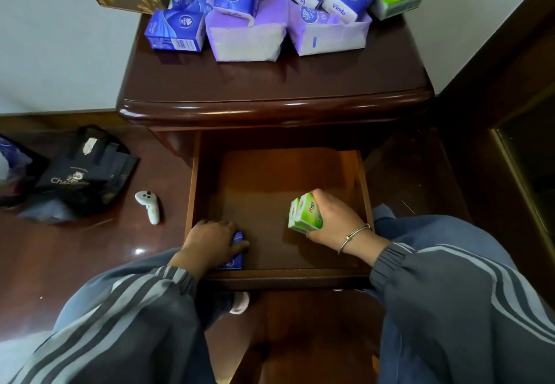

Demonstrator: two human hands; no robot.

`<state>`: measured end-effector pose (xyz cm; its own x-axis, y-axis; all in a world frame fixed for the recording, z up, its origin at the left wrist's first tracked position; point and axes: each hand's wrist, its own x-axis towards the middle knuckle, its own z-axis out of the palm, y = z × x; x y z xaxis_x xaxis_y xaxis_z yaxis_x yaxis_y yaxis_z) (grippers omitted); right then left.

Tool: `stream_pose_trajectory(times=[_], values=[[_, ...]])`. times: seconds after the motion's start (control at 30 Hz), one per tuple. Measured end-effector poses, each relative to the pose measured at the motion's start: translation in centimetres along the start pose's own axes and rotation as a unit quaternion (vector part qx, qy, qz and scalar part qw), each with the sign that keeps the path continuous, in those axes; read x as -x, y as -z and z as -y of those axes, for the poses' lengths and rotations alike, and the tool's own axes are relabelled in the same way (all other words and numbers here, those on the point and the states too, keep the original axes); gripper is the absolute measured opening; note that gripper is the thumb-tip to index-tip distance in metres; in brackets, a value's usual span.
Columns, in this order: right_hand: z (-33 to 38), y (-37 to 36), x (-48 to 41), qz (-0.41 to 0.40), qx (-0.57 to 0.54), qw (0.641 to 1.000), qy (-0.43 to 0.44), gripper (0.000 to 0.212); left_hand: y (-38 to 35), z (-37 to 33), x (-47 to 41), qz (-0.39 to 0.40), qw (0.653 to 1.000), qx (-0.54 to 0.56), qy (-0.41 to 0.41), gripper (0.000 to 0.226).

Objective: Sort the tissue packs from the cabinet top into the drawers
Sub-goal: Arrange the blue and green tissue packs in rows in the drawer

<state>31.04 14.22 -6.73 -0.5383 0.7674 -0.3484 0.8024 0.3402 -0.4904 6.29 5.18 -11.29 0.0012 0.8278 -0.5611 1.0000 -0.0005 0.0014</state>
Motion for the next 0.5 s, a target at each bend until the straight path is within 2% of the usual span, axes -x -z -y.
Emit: stream_pose_trajectory(times=[0.1,0.27,0.5], values=[[-0.05,-0.09,-0.02,0.002,0.0,1.0,-0.002,0.065,-0.7,-0.3,0.29,-0.011,1.0,-0.023,0.009,0.053],[-0.02,-0.06,0.01,0.007,0.004,1.0,-0.003,0.068,-0.97,-0.8,0.46,-0.063,0.993,-0.081,0.057,0.044],[-0.02,-0.2,-0.04,0.013,0.008,1.0,-0.003,0.068,-1.13,-0.74,0.34,-0.057,0.993,-0.093,0.054,0.038]])
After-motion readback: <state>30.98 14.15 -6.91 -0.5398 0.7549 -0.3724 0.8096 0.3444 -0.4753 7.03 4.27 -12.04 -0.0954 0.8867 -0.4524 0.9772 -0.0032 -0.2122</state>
